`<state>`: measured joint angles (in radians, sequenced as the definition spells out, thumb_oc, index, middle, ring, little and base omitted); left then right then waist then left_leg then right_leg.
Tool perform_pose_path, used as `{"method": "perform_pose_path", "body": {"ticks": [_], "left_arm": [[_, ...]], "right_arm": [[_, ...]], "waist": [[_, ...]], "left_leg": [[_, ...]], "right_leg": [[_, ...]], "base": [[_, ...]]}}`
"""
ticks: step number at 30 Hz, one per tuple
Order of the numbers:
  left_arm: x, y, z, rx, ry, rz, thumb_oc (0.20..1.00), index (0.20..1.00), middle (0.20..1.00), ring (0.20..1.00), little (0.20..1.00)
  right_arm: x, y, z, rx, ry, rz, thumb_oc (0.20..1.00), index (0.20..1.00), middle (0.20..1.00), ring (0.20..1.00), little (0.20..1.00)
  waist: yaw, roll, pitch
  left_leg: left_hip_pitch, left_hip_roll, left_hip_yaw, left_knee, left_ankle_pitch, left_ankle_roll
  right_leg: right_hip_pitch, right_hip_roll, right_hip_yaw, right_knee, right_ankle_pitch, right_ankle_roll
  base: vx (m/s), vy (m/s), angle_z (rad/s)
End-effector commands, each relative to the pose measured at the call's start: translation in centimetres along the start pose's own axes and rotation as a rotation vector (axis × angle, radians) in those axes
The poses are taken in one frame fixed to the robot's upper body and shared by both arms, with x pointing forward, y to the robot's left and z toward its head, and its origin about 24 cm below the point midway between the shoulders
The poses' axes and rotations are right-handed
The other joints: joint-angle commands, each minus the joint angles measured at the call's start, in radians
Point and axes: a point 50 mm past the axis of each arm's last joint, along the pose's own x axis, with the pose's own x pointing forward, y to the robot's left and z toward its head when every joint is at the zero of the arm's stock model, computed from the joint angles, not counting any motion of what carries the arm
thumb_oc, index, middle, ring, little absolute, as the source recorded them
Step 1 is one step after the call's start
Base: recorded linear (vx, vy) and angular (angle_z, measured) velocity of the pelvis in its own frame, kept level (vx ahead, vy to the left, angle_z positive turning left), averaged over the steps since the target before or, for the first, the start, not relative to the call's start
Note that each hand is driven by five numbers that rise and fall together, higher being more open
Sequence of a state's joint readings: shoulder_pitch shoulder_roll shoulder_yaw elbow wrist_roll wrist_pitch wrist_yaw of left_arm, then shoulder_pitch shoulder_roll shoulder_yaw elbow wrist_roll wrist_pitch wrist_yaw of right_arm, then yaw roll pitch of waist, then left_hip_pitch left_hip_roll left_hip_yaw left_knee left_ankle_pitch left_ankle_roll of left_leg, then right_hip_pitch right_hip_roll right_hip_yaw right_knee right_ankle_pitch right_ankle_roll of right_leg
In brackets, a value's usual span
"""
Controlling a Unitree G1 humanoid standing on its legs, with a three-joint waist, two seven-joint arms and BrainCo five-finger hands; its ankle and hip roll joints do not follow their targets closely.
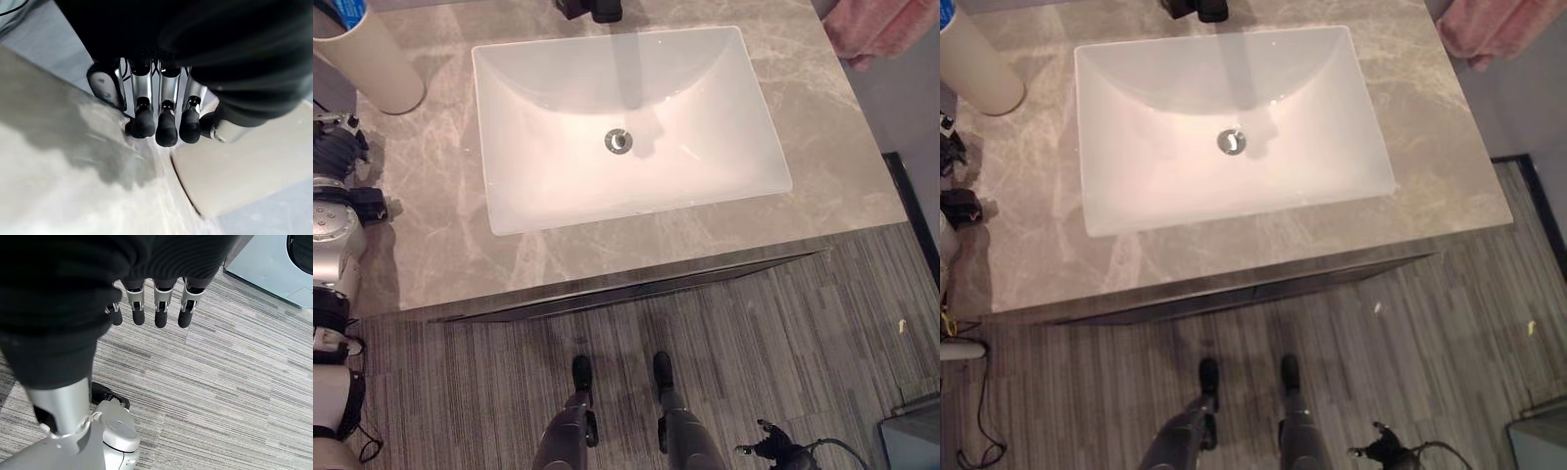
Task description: Put brush and paste in cup on sink, flatten towel.
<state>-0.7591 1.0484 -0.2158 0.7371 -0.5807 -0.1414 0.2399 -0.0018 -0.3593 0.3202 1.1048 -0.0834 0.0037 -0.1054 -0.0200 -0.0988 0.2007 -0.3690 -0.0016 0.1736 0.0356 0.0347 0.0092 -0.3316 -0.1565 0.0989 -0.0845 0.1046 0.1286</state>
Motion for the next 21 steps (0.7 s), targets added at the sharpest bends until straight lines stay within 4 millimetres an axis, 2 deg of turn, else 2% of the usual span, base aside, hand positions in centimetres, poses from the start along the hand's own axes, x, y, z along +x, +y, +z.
{"method": "perform_pose_path", "body": {"ticks": [1,6,21], "left_arm": [[0.6,1.2,2.3,0.029,-0.092,0.031,0.200,0.200,0.200,0.200,0.200],[0.7,0.6,3.1,0.050,-0.123,0.007,0.200,0.200,0.200,0.200,0.200],[1.1,0.4,4.4,0.079,-0.166,0.006,0.200,0.200,0.200,0.200,0.200]], "right_arm": [[-0.2,-1.3,-1.6,-0.015,0.043,-0.021,1.000,1.000,1.000,1.000,1.000],[-0.4,-1.2,-2.6,-0.015,0.079,-0.015,1.000,1.000,1.000,1.000,1.000],[-0.4,-1.3,-2.4,-0.025,0.069,-0.015,1.000,1.000,1.000,1.000,1.000]], "waist": [[-0.022,0.045,-0.026],[-0.018,0.061,-0.048],[-0.014,0.079,-0.063]], "left_leg": [[-0.063,0.010,-0.055,0.116,-0.022,-0.016],[-0.047,-0.001,-0.067,0.120,-0.026,-0.015],[-0.030,-0.006,-0.076,0.112,-0.026,-0.014]], "right_leg": [[0.182,-0.065,-0.041,0.026,0.074,0.091],[0.202,-0.064,-0.057,0.040,0.040,0.082],[0.220,-0.065,-0.082,0.039,0.018,0.080]], "base": [[0.04,-0.003,-0.05],[0.04,-0.005,-0.01],[0.00,-0.001,0.00]]}}
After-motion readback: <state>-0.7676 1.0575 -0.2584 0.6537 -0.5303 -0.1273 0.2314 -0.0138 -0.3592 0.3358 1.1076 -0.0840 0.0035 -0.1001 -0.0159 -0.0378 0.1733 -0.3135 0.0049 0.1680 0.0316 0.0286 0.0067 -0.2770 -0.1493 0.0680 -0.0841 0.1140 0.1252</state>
